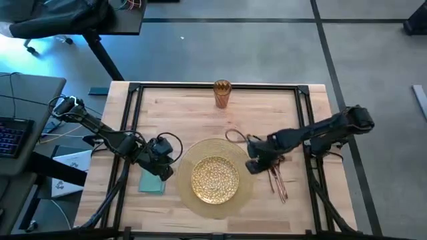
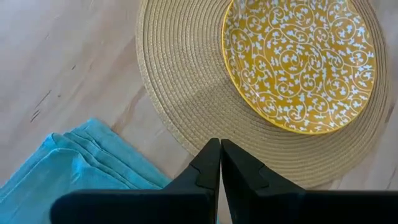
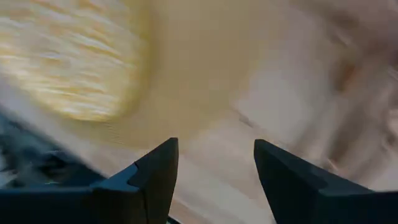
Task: Set table place
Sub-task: Put the bronze fork on the blue table napkin to the left of the brown placemat
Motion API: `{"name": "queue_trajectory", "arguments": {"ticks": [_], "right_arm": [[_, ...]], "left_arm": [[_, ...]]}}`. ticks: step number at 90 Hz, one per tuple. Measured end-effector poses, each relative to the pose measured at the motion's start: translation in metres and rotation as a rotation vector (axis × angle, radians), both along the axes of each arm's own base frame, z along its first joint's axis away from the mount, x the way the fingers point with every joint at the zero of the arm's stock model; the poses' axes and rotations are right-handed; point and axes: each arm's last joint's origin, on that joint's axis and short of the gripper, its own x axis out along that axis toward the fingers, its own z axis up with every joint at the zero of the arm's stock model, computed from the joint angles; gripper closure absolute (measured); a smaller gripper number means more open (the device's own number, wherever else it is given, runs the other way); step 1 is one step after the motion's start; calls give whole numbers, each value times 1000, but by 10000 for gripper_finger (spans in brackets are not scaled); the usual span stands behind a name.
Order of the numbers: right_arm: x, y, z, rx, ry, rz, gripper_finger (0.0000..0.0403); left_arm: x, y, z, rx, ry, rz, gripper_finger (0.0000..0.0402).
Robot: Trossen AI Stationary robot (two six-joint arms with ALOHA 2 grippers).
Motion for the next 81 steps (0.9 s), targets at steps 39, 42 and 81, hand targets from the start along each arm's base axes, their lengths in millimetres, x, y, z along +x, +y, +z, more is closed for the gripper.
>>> {"name": "queue_trajectory", "arguments": {"ticks": [39,42,81], "right_arm": [[-17,5,-46,-16,110,-93,221],[-17,5,-47,-11,105,-102,232],[1,9,-43,27,-93,-109,309]], "left_arm": [[0,-1,0,-15,-1,5,402],[0,-1,0,-17,0,4,402],[0,-1,0,-19,-1,9,402]]}}
